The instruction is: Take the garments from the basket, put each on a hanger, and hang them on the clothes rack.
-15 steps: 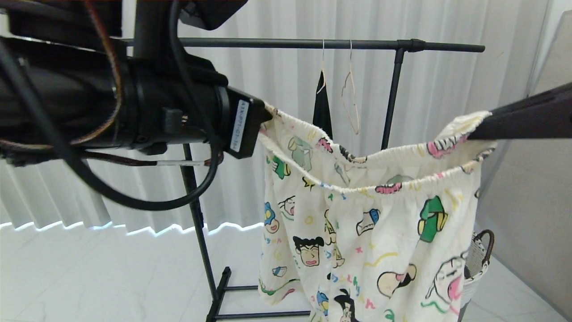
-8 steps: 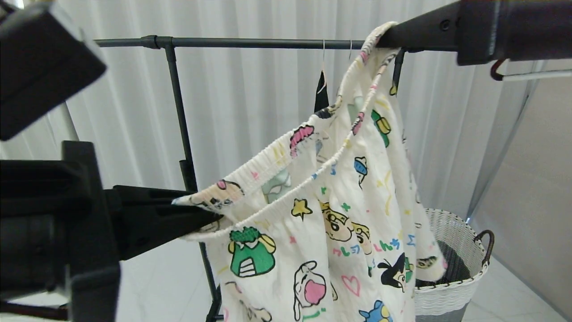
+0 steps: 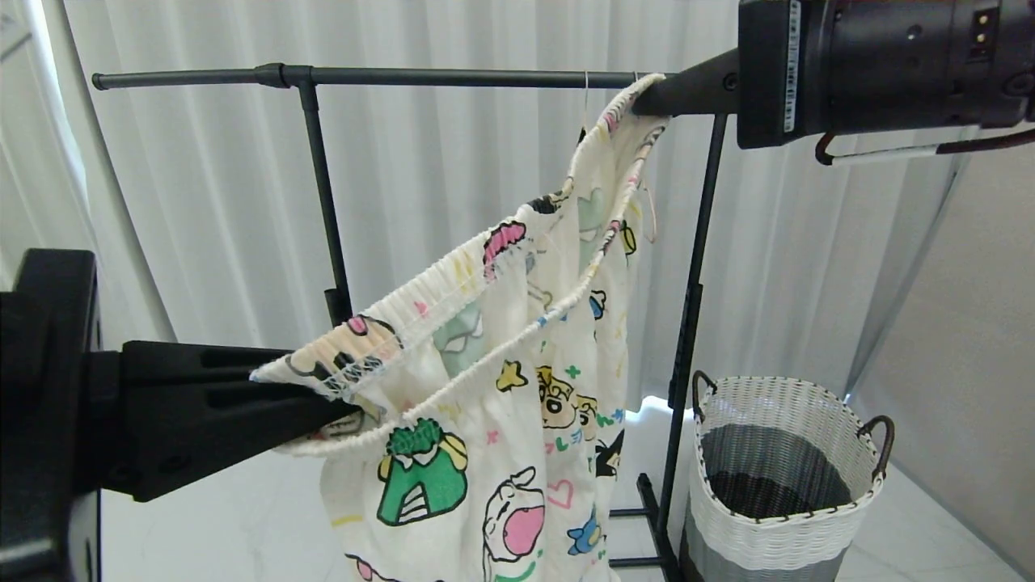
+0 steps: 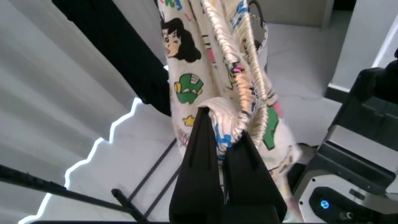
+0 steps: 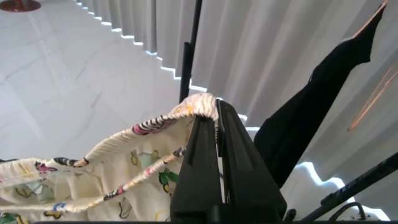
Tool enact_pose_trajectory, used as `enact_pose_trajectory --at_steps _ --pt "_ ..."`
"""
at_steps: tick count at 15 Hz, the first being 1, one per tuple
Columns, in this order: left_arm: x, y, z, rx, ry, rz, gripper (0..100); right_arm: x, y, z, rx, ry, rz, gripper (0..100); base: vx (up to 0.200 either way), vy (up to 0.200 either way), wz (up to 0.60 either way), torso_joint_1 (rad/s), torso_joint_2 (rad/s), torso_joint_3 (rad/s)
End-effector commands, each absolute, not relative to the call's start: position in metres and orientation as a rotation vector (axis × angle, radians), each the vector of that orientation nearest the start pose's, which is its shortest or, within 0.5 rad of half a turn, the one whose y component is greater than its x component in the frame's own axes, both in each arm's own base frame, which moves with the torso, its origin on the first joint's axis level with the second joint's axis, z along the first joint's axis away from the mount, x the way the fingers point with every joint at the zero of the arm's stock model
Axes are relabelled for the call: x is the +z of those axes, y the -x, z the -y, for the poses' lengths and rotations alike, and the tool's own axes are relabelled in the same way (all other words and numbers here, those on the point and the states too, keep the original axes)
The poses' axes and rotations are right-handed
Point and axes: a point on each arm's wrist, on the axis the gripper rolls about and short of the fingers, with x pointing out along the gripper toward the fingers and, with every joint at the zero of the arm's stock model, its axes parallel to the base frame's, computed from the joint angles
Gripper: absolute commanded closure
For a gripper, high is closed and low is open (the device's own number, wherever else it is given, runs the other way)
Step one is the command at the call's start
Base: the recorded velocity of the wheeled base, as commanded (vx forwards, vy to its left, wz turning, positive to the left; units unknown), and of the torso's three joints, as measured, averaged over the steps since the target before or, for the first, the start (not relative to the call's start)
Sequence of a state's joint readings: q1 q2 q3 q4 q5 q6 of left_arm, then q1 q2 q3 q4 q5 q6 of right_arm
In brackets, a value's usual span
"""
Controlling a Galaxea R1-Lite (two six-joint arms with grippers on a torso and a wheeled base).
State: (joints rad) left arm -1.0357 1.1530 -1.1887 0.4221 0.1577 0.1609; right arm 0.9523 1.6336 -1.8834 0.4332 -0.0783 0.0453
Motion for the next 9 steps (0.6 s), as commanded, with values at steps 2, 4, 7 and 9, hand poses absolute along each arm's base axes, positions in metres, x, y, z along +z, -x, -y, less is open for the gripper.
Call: enact_pose_trajectory --at_steps 2,4,7,9 --pt "0.329 -0.099 0.130 -0.760 -0.359 -0.258 100 0.406 -0.146 -0.188 0.830 0.064 -0.211 100 0.000 0.000 0.00 0.000 0.00 0.000" --pt "0.345 -0.121 0.143 -0.633 -0.348 -0.238 100 0.413 -0.129 -0.155 0.793 0.074 -0.240 100 0.000 0.000 0.00 0.000 0.00 0.000" --pt "0.355 -0.147 0.162 -0.582 -0.336 -0.232 100 0.414 -0.091 -0.117 0.833 0.112 -0.302 100 0.000 0.000 0.00 0.000 0.00 0.000" --pt "0.353 -0.150 0.169 -0.593 -0.344 -0.243 100 0.415 -0.076 -0.115 0.907 0.126 -0.303 100 0.000 0.000 0.00 0.000 0.00 0.000"
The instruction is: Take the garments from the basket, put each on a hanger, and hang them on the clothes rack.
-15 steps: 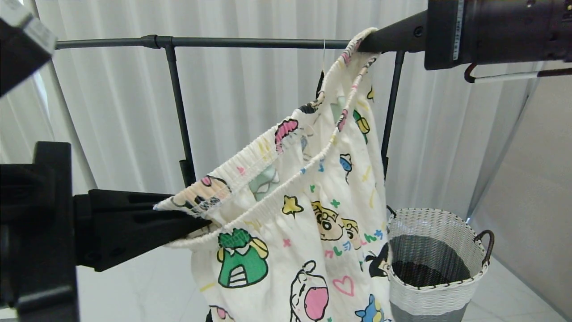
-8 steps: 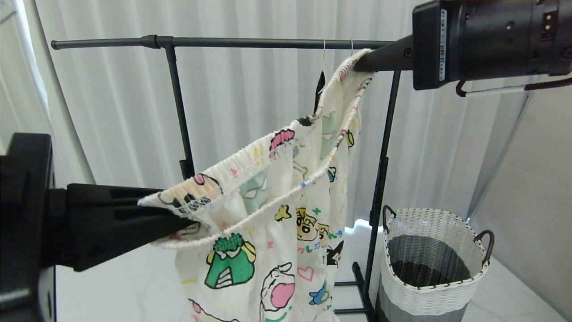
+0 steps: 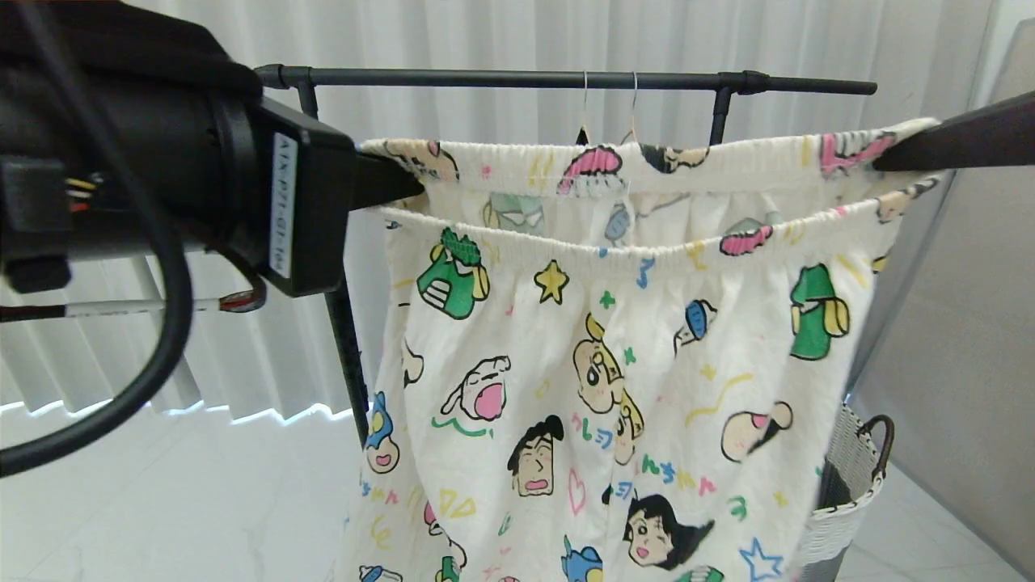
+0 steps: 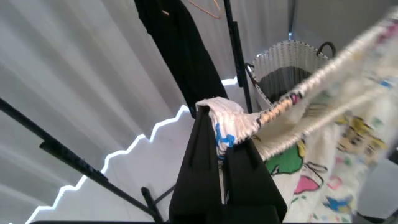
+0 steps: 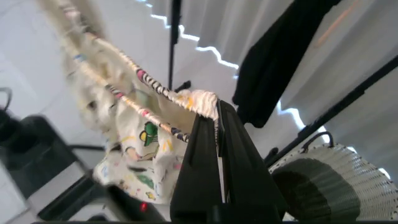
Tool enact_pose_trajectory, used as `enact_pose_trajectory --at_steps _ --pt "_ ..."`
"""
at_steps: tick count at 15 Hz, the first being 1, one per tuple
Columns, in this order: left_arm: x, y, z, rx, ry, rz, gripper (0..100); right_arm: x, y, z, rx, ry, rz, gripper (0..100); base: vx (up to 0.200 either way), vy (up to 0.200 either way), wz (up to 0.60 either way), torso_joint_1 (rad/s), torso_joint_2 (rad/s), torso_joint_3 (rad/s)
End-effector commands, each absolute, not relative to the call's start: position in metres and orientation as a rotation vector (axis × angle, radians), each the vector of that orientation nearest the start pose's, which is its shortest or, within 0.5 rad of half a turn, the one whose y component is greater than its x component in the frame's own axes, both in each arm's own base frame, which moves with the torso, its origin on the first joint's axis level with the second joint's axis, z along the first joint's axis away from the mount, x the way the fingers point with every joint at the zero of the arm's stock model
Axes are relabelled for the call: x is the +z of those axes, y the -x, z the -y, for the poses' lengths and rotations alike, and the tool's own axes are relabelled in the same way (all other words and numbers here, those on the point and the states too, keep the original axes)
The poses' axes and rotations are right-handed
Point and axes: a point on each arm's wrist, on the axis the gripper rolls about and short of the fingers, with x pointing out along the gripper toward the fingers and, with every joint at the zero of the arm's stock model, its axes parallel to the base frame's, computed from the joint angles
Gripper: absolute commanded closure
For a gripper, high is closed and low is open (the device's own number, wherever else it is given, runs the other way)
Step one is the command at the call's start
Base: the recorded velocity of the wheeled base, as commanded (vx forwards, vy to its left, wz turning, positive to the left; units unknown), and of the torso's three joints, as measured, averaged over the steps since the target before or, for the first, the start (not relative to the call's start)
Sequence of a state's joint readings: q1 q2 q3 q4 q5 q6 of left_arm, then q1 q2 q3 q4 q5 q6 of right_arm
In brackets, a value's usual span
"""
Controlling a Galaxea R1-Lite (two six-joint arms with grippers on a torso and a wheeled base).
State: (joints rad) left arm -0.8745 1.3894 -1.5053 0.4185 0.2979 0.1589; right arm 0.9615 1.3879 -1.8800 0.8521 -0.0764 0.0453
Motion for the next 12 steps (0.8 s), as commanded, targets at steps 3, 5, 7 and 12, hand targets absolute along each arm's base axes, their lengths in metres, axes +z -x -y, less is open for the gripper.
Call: enact_pose_trajectory --at_steps 3,5,7,12 --pt "0.354 -0.145 0.171 -0.615 -0.344 -0.235 100 0.412 -0.081 -0.123 0.905 0.138 -0.320 100 0.000 0.000 0.00 0.000 0.00 0.000" --pt "0.356 -0.142 0.167 -0.615 -0.337 -0.225 100 0.410 -0.083 -0.127 0.905 0.144 -0.328 100 0.000 0.000 0.00 0.000 0.00 0.000" --pt "0.357 -0.141 0.167 -0.615 -0.337 -0.223 100 0.410 -0.083 -0.126 0.905 0.143 -0.328 100 0.000 0.000 0.00 0.000 0.00 0.000" --pt "0.355 -0.140 0.168 -0.622 -0.341 -0.229 100 0.412 -0.081 -0.123 0.904 0.136 -0.320 100 0.000 0.000 0.00 0.000 0.00 0.000"
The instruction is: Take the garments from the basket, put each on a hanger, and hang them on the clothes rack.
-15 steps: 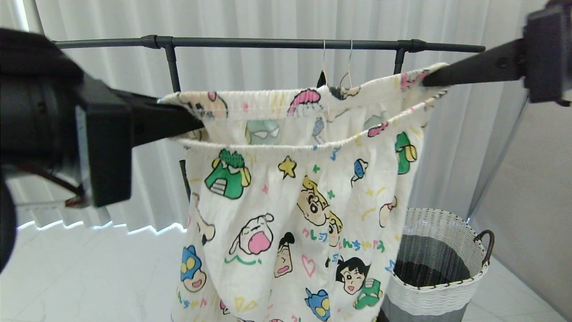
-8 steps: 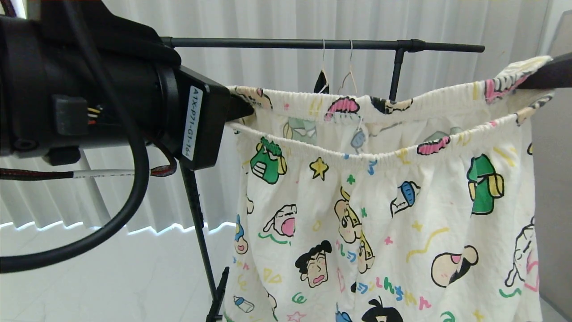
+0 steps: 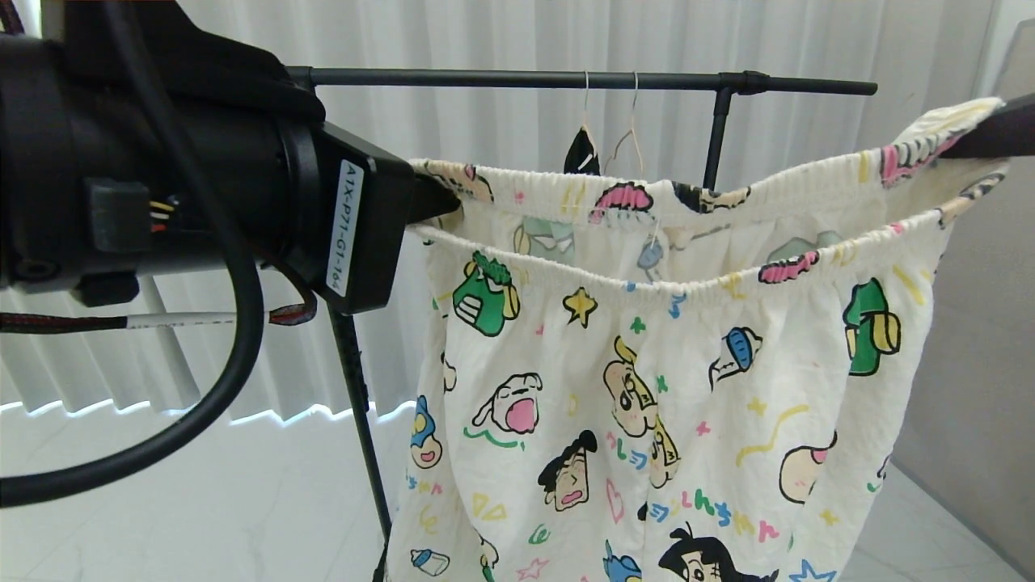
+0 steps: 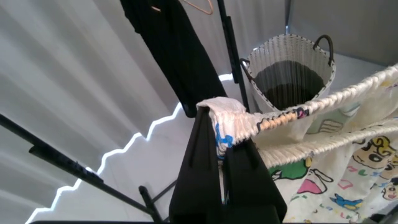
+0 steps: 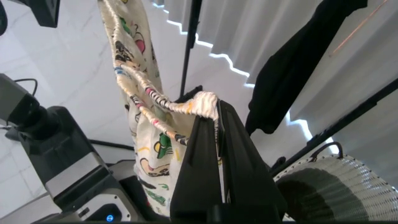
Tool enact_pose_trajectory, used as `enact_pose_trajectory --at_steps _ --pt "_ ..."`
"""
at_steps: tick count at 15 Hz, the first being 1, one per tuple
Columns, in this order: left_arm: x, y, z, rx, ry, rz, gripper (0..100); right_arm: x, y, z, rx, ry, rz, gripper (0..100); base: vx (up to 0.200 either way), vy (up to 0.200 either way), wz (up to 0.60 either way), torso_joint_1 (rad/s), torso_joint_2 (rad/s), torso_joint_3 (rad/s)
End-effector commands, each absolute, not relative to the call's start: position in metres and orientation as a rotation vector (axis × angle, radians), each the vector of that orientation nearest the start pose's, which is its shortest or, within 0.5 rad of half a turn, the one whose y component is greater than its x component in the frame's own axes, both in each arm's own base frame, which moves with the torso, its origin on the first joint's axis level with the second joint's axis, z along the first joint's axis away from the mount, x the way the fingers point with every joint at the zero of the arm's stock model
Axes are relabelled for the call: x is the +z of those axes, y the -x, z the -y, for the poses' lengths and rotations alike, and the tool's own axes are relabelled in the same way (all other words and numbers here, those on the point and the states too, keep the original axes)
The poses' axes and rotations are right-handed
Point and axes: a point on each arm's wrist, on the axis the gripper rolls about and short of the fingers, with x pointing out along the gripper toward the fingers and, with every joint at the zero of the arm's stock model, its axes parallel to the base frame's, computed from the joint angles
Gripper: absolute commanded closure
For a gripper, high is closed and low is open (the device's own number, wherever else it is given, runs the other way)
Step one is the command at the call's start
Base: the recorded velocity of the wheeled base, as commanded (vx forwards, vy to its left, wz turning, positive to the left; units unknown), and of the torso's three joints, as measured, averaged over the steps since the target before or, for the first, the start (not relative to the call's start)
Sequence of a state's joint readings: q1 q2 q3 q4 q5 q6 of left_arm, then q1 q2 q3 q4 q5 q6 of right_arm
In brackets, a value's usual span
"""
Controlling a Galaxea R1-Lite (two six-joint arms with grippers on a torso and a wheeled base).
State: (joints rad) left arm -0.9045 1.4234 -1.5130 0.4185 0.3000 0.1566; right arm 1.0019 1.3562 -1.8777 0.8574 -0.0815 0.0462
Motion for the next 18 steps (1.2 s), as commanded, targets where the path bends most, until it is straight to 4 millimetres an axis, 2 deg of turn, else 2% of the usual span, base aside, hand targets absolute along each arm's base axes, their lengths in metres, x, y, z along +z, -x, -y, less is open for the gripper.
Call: enact_pose_trajectory --at_steps 1,12,13,18 --pt "0.355 -0.140 0.168 -0.622 -0.341 -0.229 100 0.412 -0.080 -0.123 0.905 0.137 -0.319 100 0.000 0.000 0.00 0.000 0.00 0.000" --pt "0.356 -0.140 0.167 -0.601 -0.342 -0.224 100 0.411 -0.081 -0.123 0.899 0.138 -0.325 100 0.000 0.000 0.00 0.000 0.00 0.000" --pt "0.355 -0.140 0.167 -0.601 -0.343 -0.225 100 0.410 -0.081 -0.123 0.898 0.137 -0.329 0 0.000 0.000 0.00 0.000 0.00 0.000" --pt "0.355 -0.143 0.165 -0.543 -0.352 -0.227 100 0.393 -0.074 -0.110 0.879 0.242 -0.340 0 0.000 0.000 0.00 0.000 0.00 0.000"
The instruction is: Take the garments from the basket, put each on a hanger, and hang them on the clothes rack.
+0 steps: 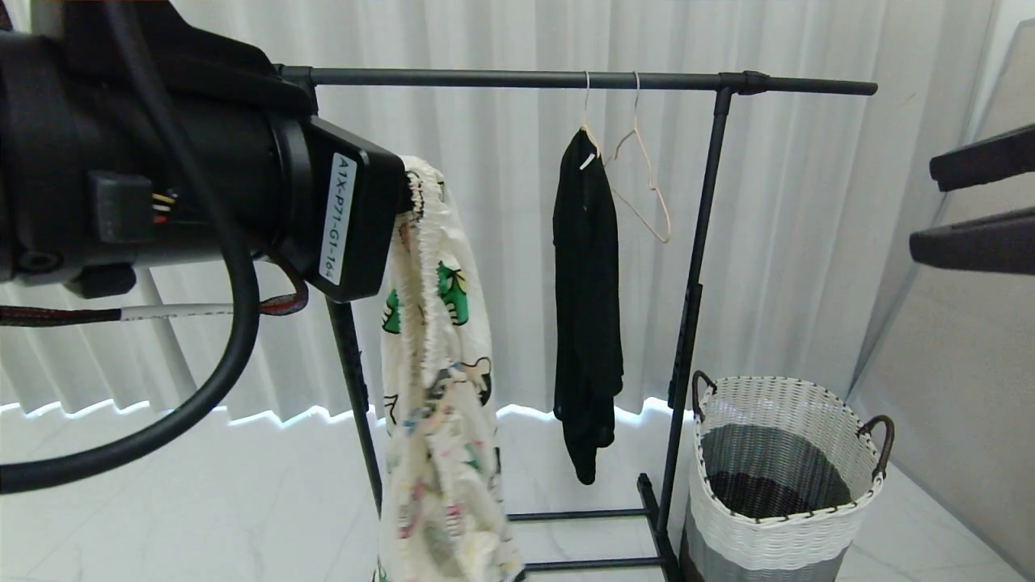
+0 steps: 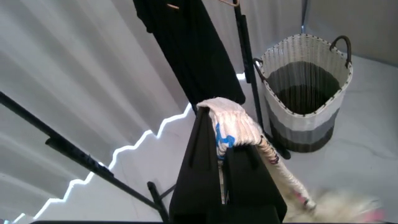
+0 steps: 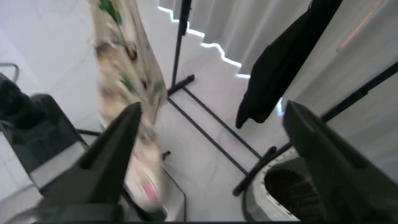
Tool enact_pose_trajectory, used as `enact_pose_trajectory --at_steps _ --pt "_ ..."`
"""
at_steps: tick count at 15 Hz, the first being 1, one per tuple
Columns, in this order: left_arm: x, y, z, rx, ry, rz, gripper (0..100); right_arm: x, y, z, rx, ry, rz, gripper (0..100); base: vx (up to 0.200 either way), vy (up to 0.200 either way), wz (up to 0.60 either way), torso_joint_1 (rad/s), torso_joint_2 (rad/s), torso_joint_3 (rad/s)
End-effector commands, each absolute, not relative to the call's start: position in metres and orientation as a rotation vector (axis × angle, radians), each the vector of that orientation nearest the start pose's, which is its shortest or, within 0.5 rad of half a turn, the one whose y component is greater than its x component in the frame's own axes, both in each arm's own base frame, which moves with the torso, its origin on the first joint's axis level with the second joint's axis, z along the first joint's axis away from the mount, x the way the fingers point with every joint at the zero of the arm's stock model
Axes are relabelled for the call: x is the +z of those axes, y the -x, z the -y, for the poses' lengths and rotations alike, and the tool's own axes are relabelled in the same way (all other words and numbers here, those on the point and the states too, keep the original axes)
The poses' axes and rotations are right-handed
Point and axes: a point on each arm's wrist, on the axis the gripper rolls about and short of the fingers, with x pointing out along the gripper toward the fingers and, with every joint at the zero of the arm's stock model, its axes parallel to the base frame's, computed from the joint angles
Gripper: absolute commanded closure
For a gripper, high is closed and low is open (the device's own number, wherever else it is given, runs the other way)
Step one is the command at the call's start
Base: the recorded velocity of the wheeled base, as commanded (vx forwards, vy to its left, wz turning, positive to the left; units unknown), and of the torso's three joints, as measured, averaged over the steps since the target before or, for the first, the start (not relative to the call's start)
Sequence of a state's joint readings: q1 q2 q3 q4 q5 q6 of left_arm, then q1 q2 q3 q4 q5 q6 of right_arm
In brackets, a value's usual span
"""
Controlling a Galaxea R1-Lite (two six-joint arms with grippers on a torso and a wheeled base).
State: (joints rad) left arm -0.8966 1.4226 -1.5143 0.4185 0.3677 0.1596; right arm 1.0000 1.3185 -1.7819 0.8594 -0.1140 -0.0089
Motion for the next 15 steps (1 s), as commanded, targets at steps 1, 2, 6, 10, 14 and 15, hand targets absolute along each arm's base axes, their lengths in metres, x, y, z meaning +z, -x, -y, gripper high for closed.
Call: enact_pose_trajectory --at_steps 1,2,6,10,14,15 --pt "0.355 -0.143 0.165 -0.522 -0.357 -0.226 100 0.388 -0.072 -0.108 0.882 0.276 -0.342 0 0.000 0.000 0.00 0.000 0.00 0.000" --pt "0.354 -0.144 0.165 -0.481 -0.365 -0.229 100 0.382 -0.069 -0.101 0.870 0.296 -0.348 0 0.000 0.000 0.00 0.000 0.00 0.000" --pt "0.333 -0.150 0.142 -0.332 -0.407 -0.297 100 0.364 -0.103 -0.073 0.247 0.404 -0.503 0 0.000 0.000 0.00 0.000 0.00 0.000" --pt "0.310 -0.142 0.094 -0.180 -0.429 -0.369 100 0.342 -0.103 -0.048 -0.033 0.472 -0.618 0 0.000 0.000 0.00 0.000 0.00 0.000" --pt "0.290 -0.133 0.067 -0.082 -0.427 -0.424 100 0.319 -0.091 -0.040 -0.075 0.496 -0.640 0 0.000 0.000 0.00 0.000 0.00 0.000" --pt "0.288 -0.129 0.064 -0.077 -0.424 -0.427 100 0.315 -0.092 -0.040 -0.078 0.487 -0.633 0 0.000 0.000 0.00 0.000 0.00 0.000"
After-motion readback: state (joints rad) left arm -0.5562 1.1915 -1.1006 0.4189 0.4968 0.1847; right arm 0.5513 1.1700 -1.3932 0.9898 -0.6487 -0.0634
